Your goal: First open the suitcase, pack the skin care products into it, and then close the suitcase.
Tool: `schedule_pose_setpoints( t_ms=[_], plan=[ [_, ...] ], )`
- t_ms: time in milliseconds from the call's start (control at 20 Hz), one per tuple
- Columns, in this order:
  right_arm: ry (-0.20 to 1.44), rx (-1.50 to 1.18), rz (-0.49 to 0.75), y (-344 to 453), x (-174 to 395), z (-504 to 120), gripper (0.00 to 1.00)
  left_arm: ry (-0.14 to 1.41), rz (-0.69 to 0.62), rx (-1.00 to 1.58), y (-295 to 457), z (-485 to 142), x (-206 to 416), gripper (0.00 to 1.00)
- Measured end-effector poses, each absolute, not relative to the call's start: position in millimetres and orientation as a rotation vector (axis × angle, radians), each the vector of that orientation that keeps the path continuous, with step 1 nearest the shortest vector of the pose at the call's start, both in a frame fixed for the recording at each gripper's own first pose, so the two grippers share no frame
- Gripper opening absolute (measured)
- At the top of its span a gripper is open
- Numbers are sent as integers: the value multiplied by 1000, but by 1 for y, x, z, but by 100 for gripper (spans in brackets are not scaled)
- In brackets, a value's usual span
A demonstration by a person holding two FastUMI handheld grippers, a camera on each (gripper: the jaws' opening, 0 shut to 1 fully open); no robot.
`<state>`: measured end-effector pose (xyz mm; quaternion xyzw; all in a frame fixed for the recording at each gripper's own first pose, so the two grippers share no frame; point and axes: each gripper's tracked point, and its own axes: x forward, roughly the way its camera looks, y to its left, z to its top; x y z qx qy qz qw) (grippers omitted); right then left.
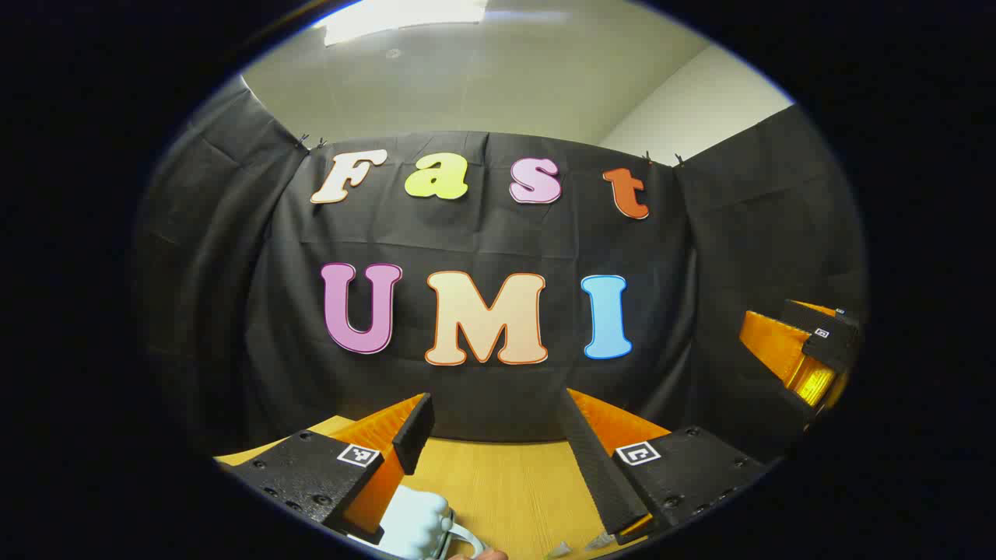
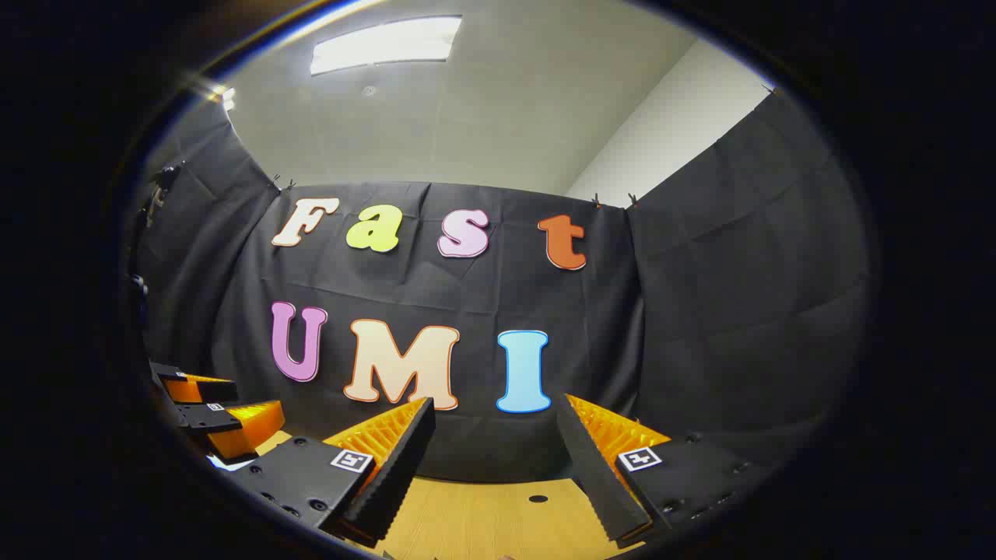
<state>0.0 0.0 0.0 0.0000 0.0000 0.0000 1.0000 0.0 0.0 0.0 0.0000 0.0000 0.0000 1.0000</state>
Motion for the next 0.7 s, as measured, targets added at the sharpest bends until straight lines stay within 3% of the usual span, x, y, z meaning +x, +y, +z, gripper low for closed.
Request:
schedule_pose_setpoints(
  t_ms=[400,700],
  plan=[
    [-4,11,15,-6,-7,-2,98,-5,8,12,-2,-1,-1,94],
    [6,49,111,-8,-5,-26,98,29,80,19,12,-14,-10,94]
  ],
)
